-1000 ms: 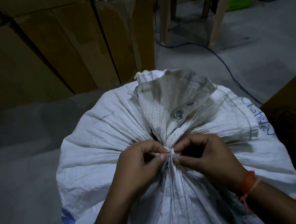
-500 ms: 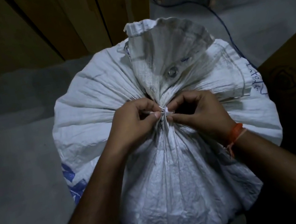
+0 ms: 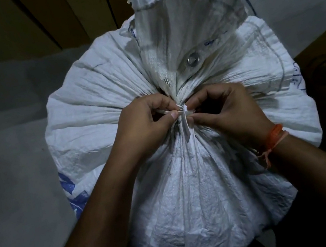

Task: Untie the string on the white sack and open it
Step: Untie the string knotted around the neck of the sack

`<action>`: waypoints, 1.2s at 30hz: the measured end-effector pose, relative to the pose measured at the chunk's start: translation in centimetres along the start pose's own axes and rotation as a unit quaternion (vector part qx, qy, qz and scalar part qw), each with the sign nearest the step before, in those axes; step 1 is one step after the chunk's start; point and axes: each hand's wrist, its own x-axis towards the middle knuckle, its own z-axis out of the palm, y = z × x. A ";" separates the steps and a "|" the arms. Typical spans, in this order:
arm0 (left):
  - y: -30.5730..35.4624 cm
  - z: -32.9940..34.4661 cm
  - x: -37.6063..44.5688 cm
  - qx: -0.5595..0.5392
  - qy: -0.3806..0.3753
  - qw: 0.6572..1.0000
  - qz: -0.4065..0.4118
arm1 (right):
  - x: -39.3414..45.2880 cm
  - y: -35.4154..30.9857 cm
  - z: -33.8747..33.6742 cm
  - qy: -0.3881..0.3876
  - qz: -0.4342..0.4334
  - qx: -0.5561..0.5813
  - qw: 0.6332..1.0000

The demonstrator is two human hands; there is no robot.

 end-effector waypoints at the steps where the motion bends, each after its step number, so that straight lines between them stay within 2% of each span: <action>1: 0.0 0.0 0.0 0.001 0.002 1.000 -0.001 | 0.0 0.0 0.0 0.000 -0.005 -0.003 1.000; 9: -0.3 0.1 0.0 -0.009 0.006 1.000 -0.016 | -0.4 0.1 0.6 0.011 -0.035 -0.034 0.999; 21: -0.4 0.4 -0.2 -0.074 0.014 0.997 -0.031 | -0.8 0.8 1.6 0.041 -0.032 0.030 0.998; 28: -0.3 0.9 0.0 -0.101 0.020 0.994 -0.040 | -0.8 1.3 1.6 0.053 -0.042 0.017 0.998; 36: 0.1 0.3 -0.3 -0.032 0.037 0.999 -0.018 | -0.8 1.0 1.4 0.036 -0.033 0.030 0.998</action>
